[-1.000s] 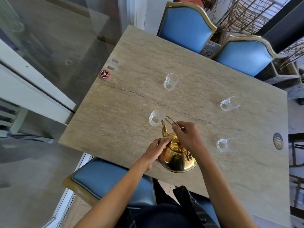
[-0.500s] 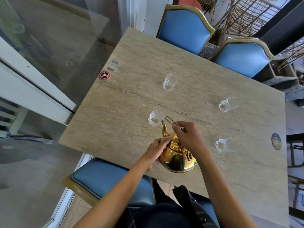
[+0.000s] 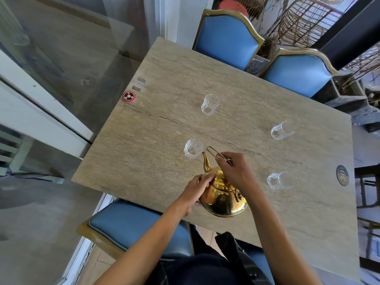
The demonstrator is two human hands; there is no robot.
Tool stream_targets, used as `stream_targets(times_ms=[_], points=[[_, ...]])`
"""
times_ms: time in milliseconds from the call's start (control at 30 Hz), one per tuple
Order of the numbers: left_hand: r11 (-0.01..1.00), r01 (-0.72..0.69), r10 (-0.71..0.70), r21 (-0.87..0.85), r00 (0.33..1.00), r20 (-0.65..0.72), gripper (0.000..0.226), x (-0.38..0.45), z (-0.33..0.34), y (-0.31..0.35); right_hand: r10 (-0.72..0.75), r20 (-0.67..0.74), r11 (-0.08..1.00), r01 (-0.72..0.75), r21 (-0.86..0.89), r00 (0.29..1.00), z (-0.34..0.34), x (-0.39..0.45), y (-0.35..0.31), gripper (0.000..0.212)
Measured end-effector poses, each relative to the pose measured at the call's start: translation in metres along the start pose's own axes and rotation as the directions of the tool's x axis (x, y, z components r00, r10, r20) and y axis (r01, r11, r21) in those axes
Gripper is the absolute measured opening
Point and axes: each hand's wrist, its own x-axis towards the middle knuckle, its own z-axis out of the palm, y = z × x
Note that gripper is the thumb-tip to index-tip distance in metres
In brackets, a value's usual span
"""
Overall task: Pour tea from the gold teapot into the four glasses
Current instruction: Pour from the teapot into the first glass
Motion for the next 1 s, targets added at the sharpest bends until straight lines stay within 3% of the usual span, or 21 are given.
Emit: stream_targets(times_ms=[533, 767, 1000], points=[[0.999, -0.044, 0.044, -0.022, 0.999, -0.013, 0.083, -0.0034, 0.0022, -0.0013, -0.044, 0.012, 0.999, 0.044, -0.017, 0.999, -0.0034, -0.0022, -0.004, 0.03], [0.999, -0.044, 0.044, -0.007, 0.998, -0.044, 0.107, 0.0007, 0.0012, -0.0047, -0.052, 0.013, 0.998, 0.053, -0.042, 0.999, -0.0046, -0.0024, -0.0056, 0.029], [0.999, -0.044, 0.043, -0.012, 0.999, -0.025, 0.096, -0.0034, 0.0002, -0.0043, -0.067, 0.004, 0.996, 0.067, -0.059, 0.998, -0.0047, -0.0055, -0.0088, 0.029]])
